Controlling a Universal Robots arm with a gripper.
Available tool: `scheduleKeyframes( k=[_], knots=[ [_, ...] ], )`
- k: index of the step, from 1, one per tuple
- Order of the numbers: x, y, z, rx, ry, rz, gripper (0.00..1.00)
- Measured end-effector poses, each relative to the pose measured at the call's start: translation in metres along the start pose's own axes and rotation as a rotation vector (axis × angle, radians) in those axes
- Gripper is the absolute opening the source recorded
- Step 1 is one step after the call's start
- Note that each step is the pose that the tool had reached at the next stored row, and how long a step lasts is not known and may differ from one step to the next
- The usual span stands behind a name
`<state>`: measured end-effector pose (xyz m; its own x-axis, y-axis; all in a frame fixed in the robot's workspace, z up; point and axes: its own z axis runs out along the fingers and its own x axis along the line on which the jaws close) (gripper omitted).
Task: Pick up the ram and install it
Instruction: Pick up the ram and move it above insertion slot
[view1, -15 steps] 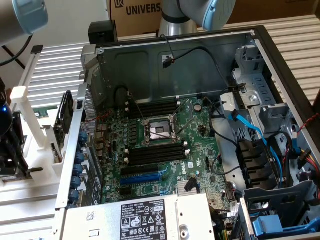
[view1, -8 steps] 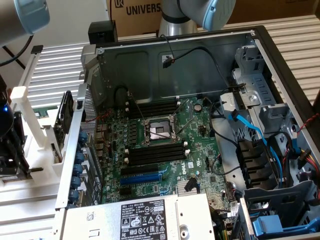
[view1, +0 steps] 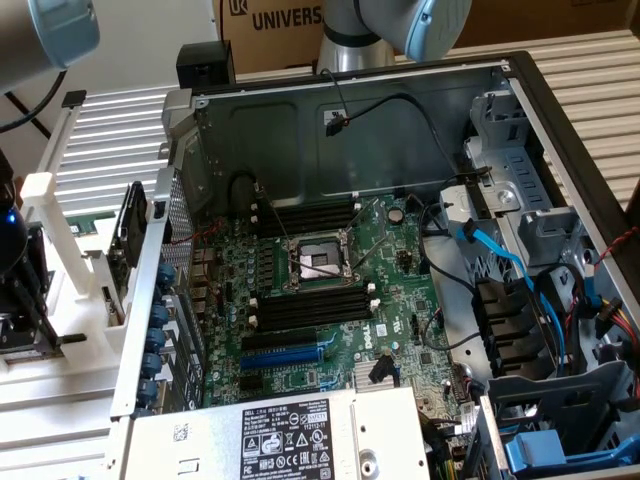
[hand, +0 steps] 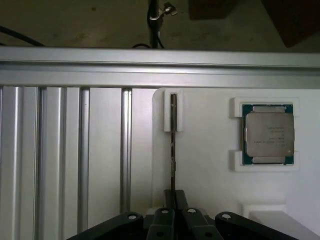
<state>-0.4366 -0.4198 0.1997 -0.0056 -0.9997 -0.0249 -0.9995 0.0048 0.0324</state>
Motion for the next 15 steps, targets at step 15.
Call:
scheduleKeyframes(
  k=[15],
  knots=[
    [-0.001,0.003,-0.0461,0.0031,0.0001,0.002,0.12]
  ],
)
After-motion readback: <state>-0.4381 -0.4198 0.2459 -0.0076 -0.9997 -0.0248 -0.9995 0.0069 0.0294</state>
